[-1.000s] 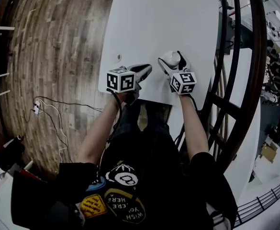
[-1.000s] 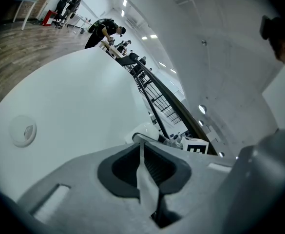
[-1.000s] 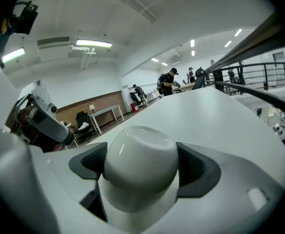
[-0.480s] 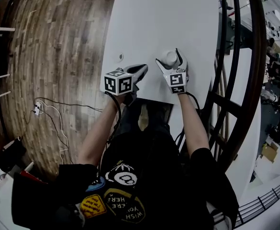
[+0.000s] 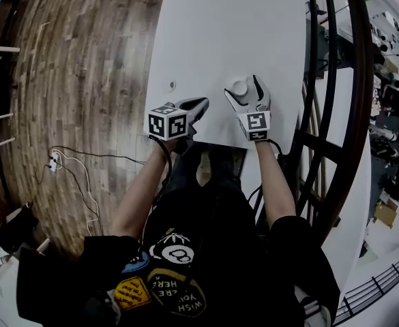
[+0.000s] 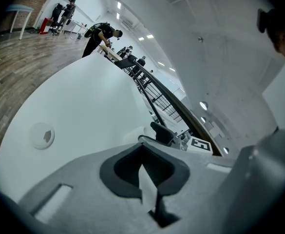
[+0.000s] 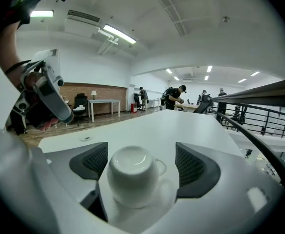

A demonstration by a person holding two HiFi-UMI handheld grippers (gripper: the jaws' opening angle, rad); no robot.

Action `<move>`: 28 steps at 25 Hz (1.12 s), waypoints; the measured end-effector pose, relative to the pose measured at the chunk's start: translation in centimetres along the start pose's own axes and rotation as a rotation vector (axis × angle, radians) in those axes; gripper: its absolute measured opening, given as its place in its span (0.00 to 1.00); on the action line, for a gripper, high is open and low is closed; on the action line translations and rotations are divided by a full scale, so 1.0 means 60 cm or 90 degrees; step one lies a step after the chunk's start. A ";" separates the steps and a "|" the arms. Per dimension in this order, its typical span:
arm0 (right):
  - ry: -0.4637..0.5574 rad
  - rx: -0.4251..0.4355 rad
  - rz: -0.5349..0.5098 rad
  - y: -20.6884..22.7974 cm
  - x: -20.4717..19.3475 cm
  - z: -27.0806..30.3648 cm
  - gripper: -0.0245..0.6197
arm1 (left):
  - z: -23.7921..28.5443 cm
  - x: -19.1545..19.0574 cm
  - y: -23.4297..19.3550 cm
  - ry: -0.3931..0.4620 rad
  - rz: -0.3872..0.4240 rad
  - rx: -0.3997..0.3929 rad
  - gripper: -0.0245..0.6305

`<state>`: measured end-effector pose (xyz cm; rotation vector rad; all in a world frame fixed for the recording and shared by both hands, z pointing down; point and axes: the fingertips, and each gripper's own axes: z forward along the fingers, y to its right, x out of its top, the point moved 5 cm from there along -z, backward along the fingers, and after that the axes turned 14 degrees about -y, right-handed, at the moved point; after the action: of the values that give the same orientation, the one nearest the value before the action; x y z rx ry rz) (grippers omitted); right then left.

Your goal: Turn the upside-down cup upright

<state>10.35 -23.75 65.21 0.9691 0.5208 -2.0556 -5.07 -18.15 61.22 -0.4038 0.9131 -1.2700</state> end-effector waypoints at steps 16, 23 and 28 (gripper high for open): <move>0.025 -0.043 0.200 -0.118 0.030 -0.279 0.03 | -0.052 -0.021 0.134 0.024 0.316 0.097 0.04; 0.057 -0.073 0.230 -0.166 0.000 -0.379 0.03 | -0.099 -0.113 0.207 0.075 0.356 0.133 0.04; 0.101 -0.031 0.201 -0.218 -0.077 -0.481 0.03 | -0.074 -0.264 0.290 0.113 0.350 0.139 0.04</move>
<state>14.98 4.67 51.26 1.1141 0.4640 -1.6879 2.25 2.62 51.82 0.1333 0.9397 -0.8896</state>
